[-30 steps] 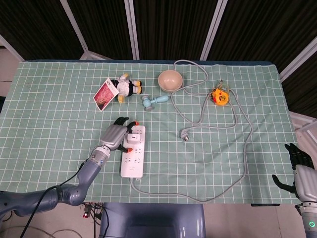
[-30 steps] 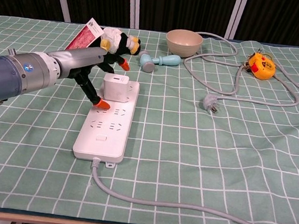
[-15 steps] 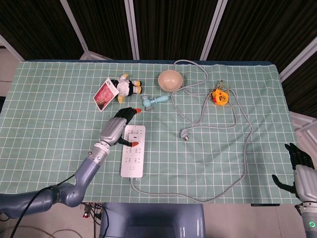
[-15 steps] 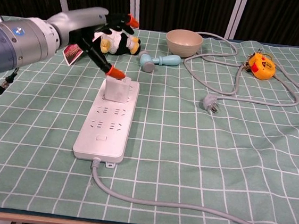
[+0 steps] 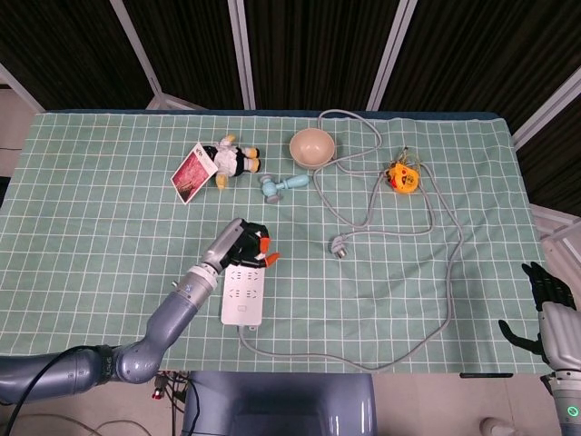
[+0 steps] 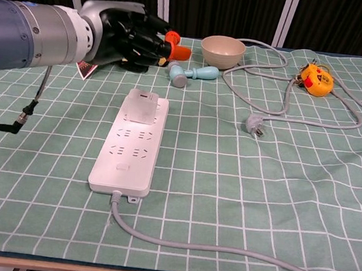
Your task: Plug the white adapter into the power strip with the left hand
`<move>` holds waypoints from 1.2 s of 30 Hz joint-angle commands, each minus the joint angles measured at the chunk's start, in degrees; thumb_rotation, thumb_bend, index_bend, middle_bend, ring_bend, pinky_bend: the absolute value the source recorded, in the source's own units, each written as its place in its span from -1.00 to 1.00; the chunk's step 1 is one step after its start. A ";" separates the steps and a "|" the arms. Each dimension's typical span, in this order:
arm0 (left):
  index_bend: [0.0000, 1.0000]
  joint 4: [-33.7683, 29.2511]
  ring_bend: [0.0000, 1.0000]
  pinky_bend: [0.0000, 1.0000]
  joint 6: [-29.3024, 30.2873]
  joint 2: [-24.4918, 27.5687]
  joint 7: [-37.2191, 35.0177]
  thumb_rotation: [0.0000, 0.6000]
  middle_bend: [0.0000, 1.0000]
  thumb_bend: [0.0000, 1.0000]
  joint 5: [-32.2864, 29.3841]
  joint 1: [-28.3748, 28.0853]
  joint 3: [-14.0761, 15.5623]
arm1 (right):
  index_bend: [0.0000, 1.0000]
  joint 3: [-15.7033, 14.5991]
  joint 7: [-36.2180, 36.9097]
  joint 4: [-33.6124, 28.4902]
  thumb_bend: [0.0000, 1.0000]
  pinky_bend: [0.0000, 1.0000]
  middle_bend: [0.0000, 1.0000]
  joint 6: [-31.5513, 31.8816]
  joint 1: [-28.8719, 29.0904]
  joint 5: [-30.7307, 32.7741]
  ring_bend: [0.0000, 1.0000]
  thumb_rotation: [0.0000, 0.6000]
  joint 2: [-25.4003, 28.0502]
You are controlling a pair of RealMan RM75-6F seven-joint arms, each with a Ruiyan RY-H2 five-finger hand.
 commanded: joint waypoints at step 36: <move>0.79 14.13 1.00 1.00 -30.27 2.68 -17.47 1.00 1.00 -0.47 -0.49 -2.76 -4.00 | -1.00 0.10 -0.48 -0.59 -0.30 -1.00 -1.00 -0.52 0.02 1.07 -1.00 1.00 0.08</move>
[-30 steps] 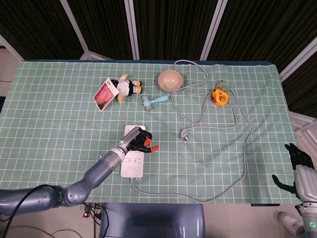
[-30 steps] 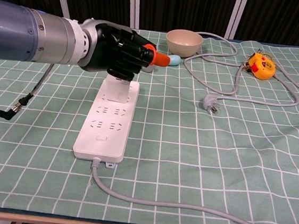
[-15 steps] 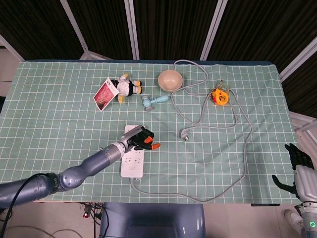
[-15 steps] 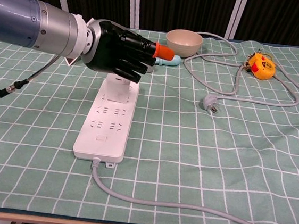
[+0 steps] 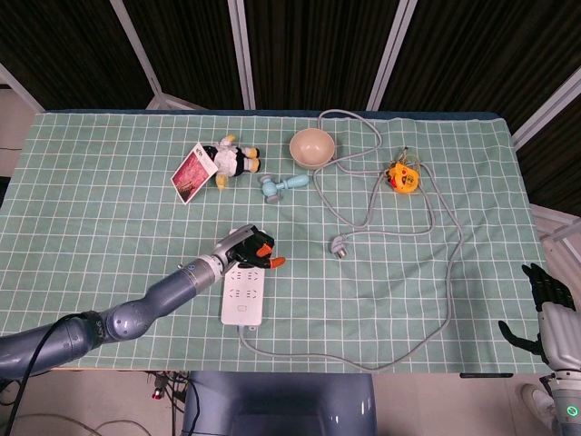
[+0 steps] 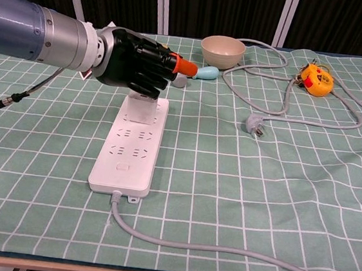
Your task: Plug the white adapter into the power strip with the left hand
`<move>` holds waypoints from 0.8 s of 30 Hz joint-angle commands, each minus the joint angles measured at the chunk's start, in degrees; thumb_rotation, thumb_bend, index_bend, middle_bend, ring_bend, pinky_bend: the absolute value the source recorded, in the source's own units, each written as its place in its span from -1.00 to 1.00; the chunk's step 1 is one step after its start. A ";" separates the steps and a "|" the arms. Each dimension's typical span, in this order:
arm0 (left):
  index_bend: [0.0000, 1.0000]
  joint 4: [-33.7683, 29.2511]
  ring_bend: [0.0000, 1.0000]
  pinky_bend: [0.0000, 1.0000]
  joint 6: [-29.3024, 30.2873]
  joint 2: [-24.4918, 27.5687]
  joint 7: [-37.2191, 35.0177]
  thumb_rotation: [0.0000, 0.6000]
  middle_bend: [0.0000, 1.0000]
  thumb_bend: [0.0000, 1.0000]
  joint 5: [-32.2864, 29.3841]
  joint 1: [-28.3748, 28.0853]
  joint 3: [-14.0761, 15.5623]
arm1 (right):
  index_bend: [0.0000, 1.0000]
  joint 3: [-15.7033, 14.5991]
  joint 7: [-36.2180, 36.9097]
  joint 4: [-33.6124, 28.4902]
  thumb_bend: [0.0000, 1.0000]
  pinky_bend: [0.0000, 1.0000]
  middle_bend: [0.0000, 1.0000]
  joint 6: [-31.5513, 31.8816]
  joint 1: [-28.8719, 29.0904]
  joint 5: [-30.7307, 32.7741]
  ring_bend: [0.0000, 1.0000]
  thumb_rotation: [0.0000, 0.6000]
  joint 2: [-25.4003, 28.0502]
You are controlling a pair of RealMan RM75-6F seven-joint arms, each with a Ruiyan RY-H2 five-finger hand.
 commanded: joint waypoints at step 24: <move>0.79 2.51 1.00 1.00 -0.97 -0.84 -4.00 1.00 1.00 -0.47 5.39 2.02 0.87 | -1.00 0.02 -0.57 0.15 -0.30 -1.00 -1.00 0.57 -0.17 -0.19 -1.00 1.00 -0.31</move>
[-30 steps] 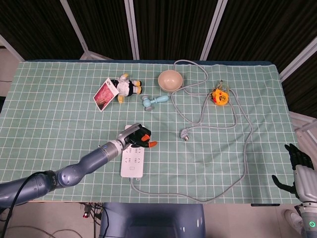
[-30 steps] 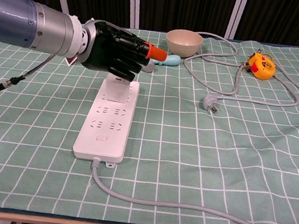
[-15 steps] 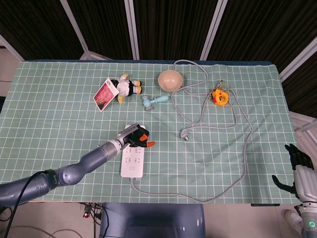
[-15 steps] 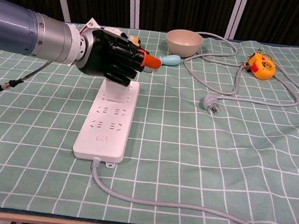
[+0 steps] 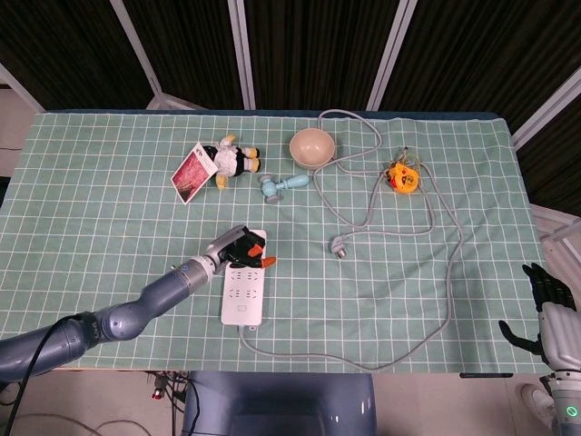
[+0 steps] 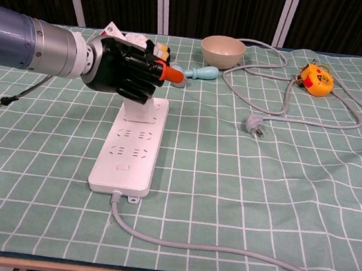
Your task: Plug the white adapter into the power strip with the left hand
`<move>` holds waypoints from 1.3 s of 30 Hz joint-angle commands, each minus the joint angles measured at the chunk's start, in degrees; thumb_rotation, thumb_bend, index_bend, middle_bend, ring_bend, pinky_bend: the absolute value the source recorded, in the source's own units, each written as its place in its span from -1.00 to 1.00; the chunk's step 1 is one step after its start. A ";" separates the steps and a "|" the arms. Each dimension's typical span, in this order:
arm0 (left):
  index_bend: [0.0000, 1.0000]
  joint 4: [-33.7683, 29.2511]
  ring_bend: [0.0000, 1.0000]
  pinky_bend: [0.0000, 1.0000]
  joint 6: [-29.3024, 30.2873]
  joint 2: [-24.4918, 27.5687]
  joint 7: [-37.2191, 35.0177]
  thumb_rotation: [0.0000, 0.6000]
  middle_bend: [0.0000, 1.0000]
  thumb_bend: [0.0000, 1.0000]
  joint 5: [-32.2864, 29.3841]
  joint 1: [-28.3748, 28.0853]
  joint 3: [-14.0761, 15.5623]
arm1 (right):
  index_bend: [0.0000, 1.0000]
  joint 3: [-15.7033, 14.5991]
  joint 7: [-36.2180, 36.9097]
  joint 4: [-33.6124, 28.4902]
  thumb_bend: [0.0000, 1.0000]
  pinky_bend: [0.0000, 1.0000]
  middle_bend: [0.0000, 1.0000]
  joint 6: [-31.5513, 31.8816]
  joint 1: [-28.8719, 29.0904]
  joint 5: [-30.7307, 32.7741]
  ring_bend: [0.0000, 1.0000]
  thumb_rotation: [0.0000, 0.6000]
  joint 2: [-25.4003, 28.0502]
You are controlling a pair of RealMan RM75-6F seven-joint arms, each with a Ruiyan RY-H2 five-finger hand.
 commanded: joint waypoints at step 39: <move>0.20 -8.18 0.23 0.43 13.97 3.07 -0.13 1.00 0.38 -0.43 9.45 4.81 -2.90 | -1.00 -0.02 0.44 0.20 -0.30 -1.00 -1.00 0.25 -0.05 -0.68 -1.00 1.00 -0.03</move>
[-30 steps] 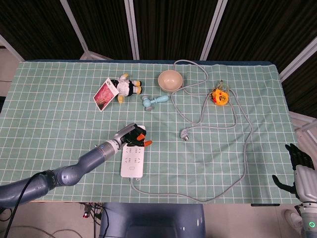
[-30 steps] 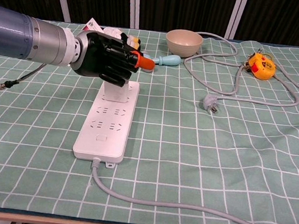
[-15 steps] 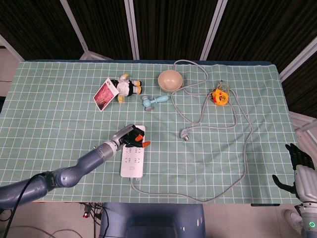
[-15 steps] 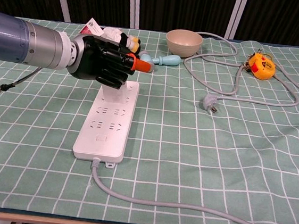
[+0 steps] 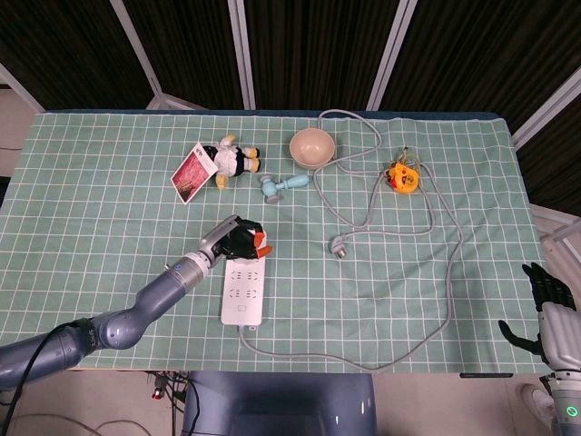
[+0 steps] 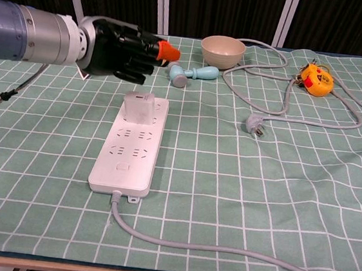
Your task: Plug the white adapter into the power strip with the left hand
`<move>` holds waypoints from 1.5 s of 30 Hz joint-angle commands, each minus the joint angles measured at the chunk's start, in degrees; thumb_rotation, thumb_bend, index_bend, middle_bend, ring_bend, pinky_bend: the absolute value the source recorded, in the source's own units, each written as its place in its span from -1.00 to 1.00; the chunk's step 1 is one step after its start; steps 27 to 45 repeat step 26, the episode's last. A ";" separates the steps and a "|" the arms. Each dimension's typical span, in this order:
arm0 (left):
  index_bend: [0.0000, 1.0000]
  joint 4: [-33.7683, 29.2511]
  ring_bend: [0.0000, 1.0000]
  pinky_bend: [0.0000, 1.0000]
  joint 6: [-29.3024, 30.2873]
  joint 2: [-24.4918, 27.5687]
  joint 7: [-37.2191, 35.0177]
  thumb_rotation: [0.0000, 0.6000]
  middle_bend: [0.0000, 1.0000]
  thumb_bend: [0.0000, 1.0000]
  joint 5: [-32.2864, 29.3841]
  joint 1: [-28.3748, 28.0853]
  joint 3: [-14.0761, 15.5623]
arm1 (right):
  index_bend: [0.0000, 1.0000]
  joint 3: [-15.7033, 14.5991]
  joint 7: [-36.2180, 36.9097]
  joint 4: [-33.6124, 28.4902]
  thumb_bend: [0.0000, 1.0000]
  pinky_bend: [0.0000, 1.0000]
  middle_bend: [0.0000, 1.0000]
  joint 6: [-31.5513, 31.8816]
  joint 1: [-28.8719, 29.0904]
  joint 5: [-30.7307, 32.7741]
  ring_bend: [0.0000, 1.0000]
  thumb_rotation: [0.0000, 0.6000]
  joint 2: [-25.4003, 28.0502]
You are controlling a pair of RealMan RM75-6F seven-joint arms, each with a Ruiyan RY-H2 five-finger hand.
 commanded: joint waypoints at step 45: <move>-1.00 -4.27 -1.00 -1.00 60.14 19.11 44.83 1.00 -1.00 -0.95 37.57 38.15 26.44 | -1.00 -1.75 -7.74 3.67 -0.30 -1.00 -1.00 3.47 0.02 -6.23 -1.00 1.00 -1.61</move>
